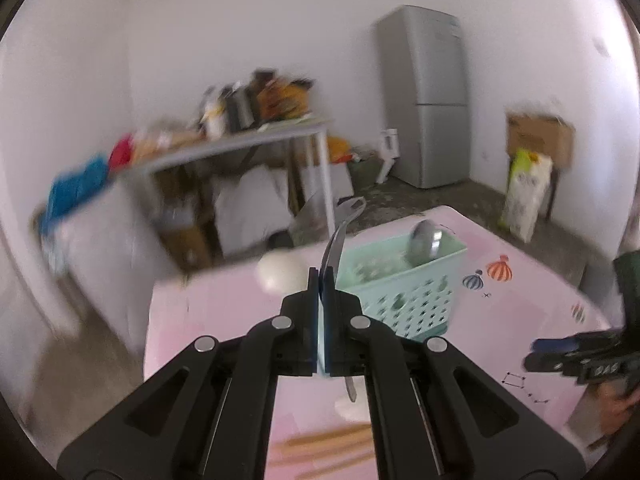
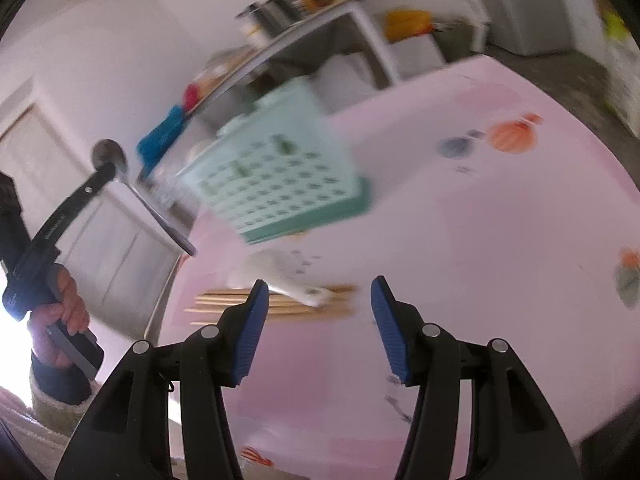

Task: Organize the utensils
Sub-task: 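Carry the metal spoon toward the mint holder with the left gripper while the right reaches the white paddle, then close the right gripper on the white plastic rice paddle while the left holds the spoon, then lower the metal spoon into the mint holder and open the left gripper while the right lifts the paddle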

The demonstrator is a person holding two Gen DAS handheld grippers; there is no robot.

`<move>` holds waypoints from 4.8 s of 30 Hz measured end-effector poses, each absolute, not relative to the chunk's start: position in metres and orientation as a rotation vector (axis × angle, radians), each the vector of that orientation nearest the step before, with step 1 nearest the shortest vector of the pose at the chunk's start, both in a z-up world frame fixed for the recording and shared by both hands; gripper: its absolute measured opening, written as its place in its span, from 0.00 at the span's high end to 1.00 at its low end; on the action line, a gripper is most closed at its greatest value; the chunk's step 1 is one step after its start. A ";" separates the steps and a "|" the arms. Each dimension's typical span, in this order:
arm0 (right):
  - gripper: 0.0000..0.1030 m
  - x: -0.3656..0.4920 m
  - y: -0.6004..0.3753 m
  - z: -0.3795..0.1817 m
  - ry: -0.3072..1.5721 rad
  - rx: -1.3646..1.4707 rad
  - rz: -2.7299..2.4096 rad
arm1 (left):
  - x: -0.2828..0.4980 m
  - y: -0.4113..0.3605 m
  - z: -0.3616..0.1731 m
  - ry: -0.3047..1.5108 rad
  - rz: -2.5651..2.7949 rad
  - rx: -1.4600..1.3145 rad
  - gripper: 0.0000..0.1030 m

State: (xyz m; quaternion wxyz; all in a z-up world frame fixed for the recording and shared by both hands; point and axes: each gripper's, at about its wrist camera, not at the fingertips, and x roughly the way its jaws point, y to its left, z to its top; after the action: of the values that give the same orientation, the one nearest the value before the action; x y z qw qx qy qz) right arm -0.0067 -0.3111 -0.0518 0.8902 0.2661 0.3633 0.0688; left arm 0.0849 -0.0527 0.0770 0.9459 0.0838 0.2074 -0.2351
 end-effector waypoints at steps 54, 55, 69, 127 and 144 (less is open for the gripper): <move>0.69 0.010 -0.259 -0.033 0.900 0.208 0.159 | 0.099 0.000 -0.001 0.649 -0.494 -0.130 1.00; 0.61 0.021 -0.257 -0.036 0.899 0.235 0.196 | 0.099 0.000 -0.001 0.650 -0.492 -0.130 1.00; 0.88 0.111 -0.248 -0.091 1.134 0.267 0.212 | 0.098 0.007 -0.004 0.660 -0.477 -0.144 1.00; 0.98 0.024 -0.350 -0.072 0.939 0.339 -0.111 | 0.093 -0.002 0.036 0.622 -0.545 -0.196 1.00; 0.98 -0.022 -0.357 -0.006 0.733 0.371 -0.163 | 0.169 -0.043 0.109 0.330 -0.463 -0.197 0.99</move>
State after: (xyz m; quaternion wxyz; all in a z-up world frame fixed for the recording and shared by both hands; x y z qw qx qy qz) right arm -0.0215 -0.3566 -0.0064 0.9136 0.1801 0.3558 -0.0791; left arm 0.1688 -0.0430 0.1092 0.9551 -0.0970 0.1623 -0.2280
